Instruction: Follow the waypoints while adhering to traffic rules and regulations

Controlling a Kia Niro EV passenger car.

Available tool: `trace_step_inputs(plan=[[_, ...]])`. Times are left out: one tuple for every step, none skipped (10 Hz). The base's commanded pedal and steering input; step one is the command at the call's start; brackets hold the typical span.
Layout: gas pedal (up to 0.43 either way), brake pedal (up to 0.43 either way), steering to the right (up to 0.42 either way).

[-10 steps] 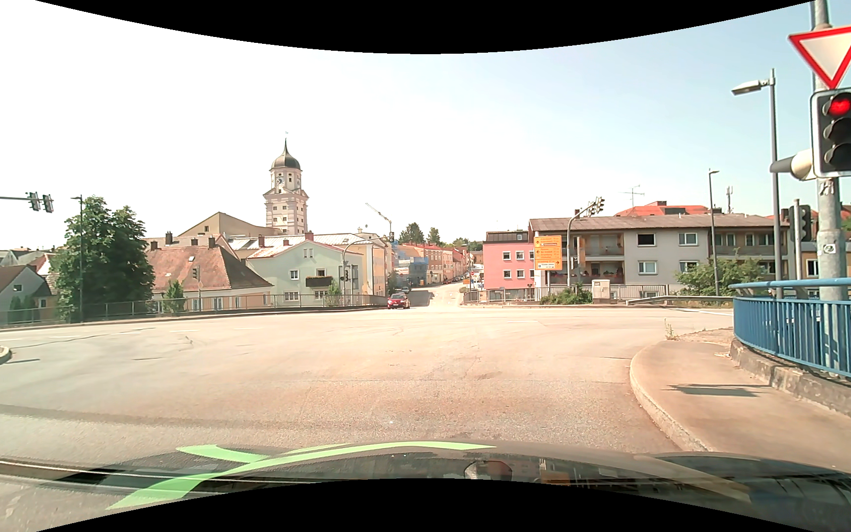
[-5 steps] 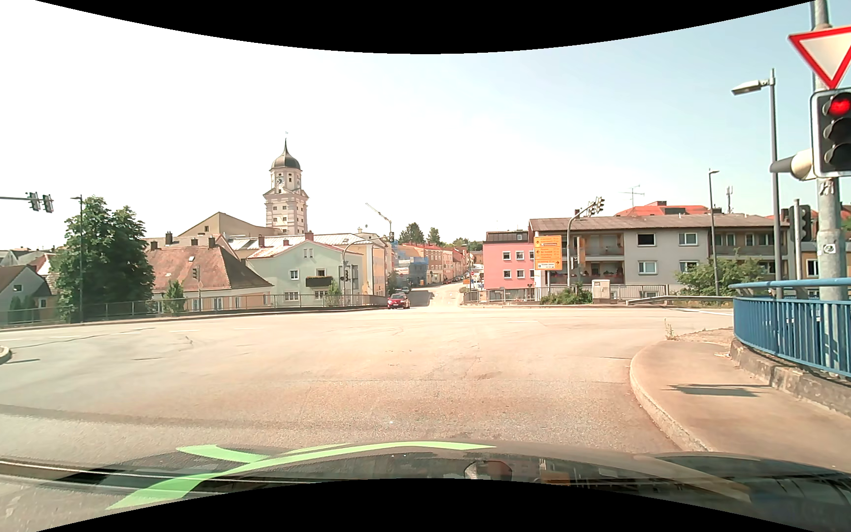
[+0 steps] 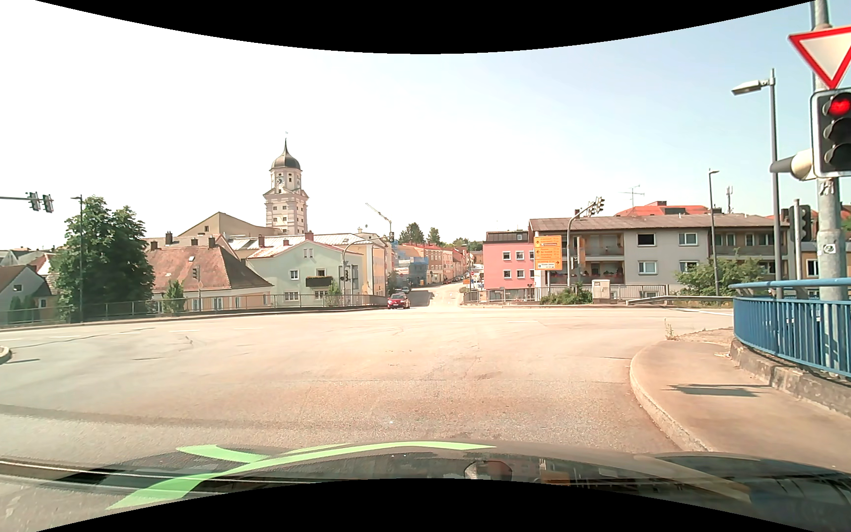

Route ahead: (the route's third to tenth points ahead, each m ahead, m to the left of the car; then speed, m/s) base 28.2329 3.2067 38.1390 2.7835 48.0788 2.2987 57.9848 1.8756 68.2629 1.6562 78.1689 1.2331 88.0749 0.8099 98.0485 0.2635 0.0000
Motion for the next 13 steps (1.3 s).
trace_step_inputs(plan=[[0.0,0.28,-0.008],[0.0,0.28,-0.008],[0.0,0.28,-0.008],[0.0,0.28,-0.008],[0.0,0.28,-0.008],[0.0,0.28,-0.008],[0.0,0.287,-0.008],[0.0,0.28,-0.008],[0.0,0.28,-0.008],[0.0,0.287,-0.008],[0.0,0.28,-0.008],[0.0,0.28,-0.008],[0.0,0.287,-0.008]])
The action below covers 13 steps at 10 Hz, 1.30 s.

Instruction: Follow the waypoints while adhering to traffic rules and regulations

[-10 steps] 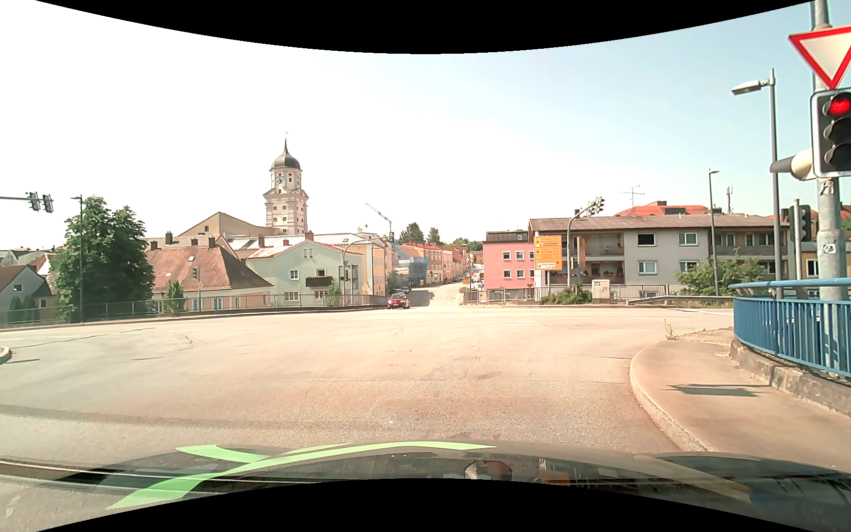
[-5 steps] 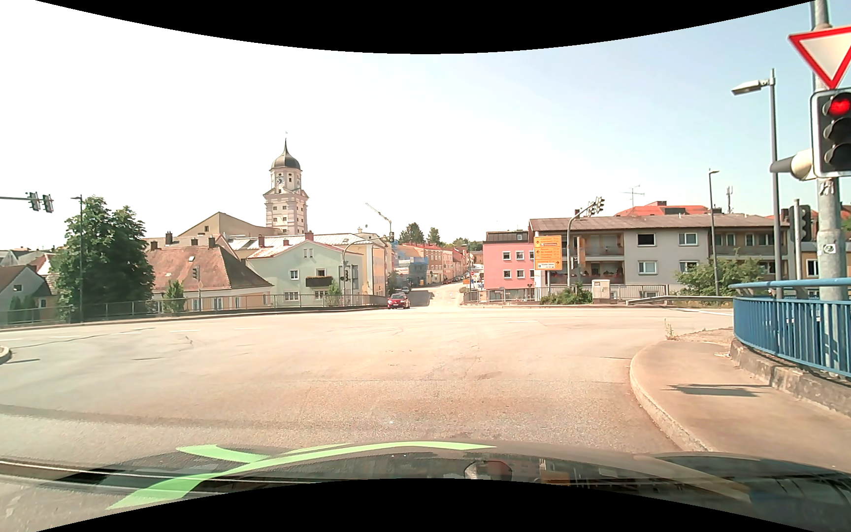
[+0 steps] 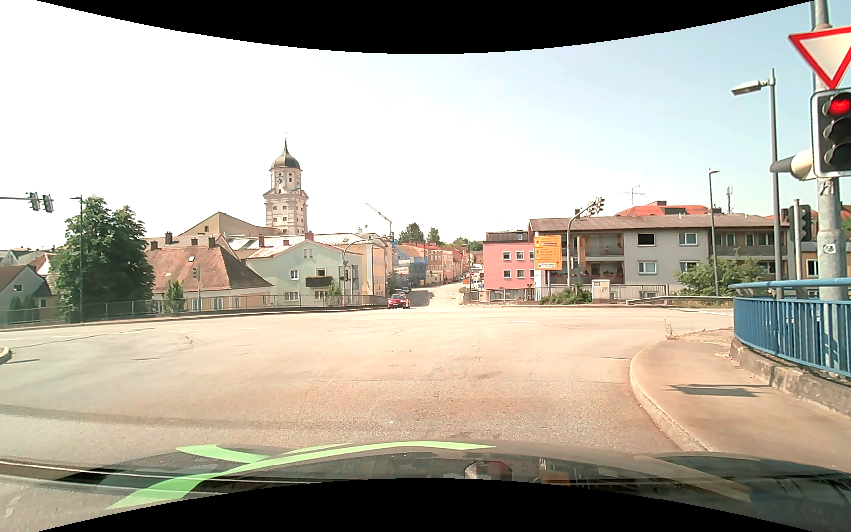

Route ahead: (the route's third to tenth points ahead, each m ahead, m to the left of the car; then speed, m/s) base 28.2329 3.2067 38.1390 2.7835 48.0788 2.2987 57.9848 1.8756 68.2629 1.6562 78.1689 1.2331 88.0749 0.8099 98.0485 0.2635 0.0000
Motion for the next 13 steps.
trace_step_inputs(plan=[[0.0,0.28,-0.008],[0.0,0.28,-0.008],[0.0,0.287,-0.008],[0.0,0.287,-0.008],[0.0,0.287,-0.008],[0.0,0.28,-0.008],[0.0,0.28,-0.008],[0.0,0.287,-0.008],[0.0,0.28,-0.008],[0.0,0.28,-0.008],[0.0,0.287,-0.008],[0.0,0.287,-0.008],[0.0,0.287,-0.008]])
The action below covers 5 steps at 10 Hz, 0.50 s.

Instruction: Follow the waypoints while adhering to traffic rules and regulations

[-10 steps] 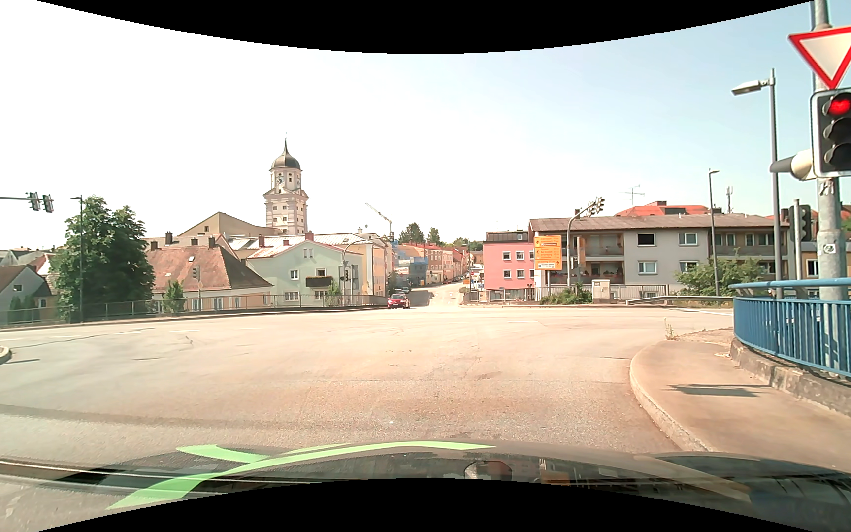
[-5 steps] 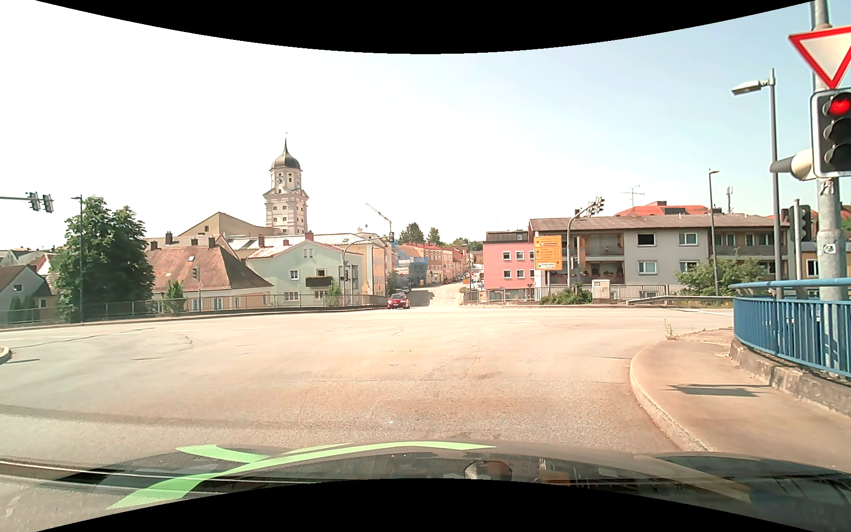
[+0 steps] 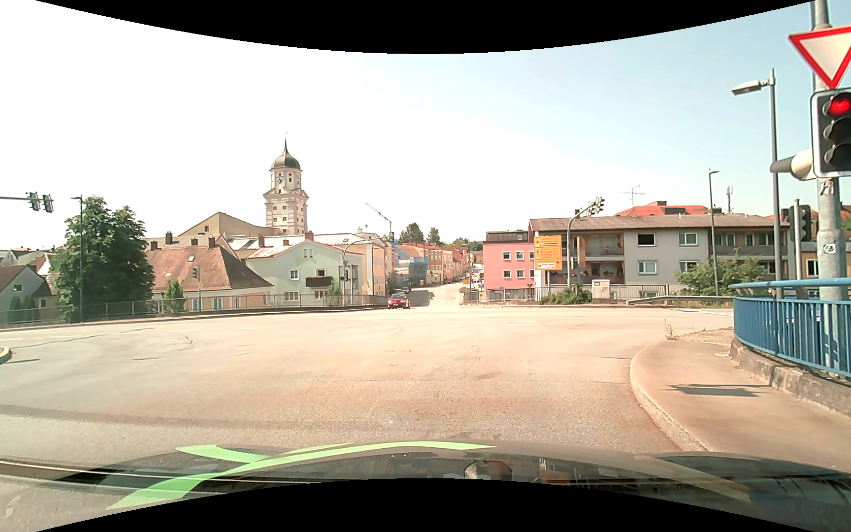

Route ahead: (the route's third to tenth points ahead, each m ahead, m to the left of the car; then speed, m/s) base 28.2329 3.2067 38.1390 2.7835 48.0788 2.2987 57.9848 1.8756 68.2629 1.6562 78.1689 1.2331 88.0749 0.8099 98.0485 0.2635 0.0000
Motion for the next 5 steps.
trace_step_inputs(plan=[[0.0,0.287,-0.008],[0.0,0.287,-0.008],[0.0,0.287,-0.008],[0.0,0.287,-0.008],[0.0,0.287,-0.008]])
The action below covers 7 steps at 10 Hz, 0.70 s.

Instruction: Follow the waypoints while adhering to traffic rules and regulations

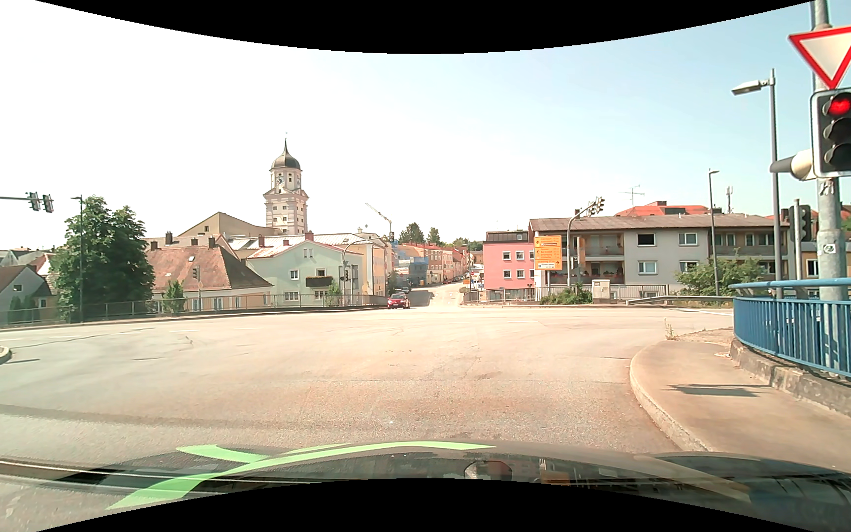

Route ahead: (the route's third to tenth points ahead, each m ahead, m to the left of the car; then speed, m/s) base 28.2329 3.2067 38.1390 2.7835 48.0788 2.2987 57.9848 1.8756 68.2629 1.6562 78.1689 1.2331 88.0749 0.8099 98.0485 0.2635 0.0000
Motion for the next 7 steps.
trace_step_inputs(plan=[[0.0,0.287,-0.008],[0.0,0.287,-0.008],[0.0,0.287,-0.008],[0.0,0.287,-0.008],[0.0,0.287,-0.008],[0.0,0.287,-0.008],[0.0,0.287,-0.008]])
